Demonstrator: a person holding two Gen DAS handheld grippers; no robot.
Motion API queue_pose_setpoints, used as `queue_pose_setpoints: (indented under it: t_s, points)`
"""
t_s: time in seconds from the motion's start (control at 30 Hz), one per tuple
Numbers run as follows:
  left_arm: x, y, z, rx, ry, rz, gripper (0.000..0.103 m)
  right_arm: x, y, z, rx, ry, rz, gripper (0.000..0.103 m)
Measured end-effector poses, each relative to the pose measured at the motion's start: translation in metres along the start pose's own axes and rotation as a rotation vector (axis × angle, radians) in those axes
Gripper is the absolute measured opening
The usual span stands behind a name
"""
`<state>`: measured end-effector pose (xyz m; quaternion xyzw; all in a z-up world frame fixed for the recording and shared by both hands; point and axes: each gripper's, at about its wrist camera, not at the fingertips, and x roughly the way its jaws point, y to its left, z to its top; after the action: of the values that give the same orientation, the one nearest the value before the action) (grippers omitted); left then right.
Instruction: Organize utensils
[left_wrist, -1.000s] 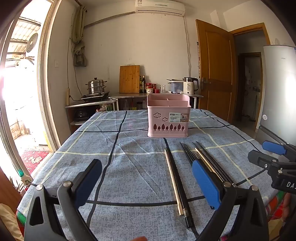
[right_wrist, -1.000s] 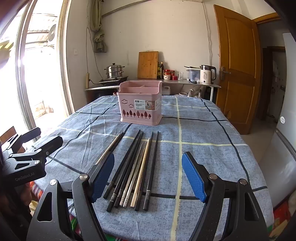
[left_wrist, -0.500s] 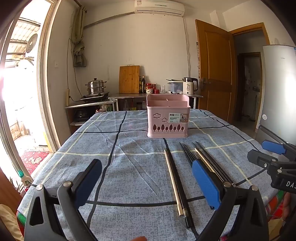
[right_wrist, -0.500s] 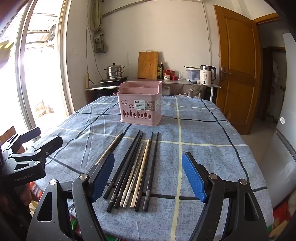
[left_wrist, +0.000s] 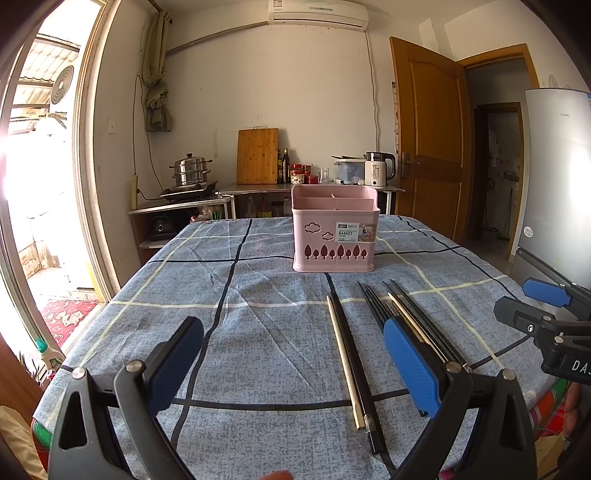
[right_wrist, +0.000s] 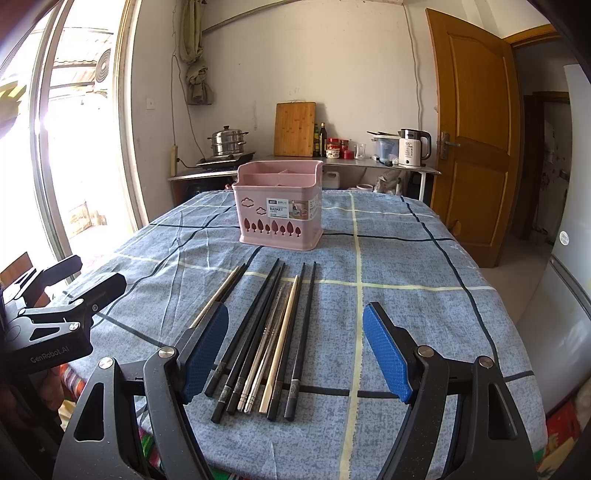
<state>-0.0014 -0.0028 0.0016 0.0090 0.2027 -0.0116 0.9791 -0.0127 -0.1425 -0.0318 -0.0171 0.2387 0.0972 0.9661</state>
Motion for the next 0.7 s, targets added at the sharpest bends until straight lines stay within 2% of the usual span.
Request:
queue_pose_setpoints:
  t_s: [0.43,0.6,0.7]
  points:
    - [0.024,0.001,0.0,-0.002,0.042,-0.014,0.1,0.013,-0.01,-0.001,0.02,0.017,0.007,0.075]
    - [0.046,0.005,0.006,-0.012,0.08,-0.043,0.1,0.027,-0.018,0.004,0.035,0.036,0.008,0.075]
    - [0.065,0.003,0.009,0.016,0.116,-0.042,0.1,0.038,-0.026,0.008,0.046,0.06,0.009,0.075]
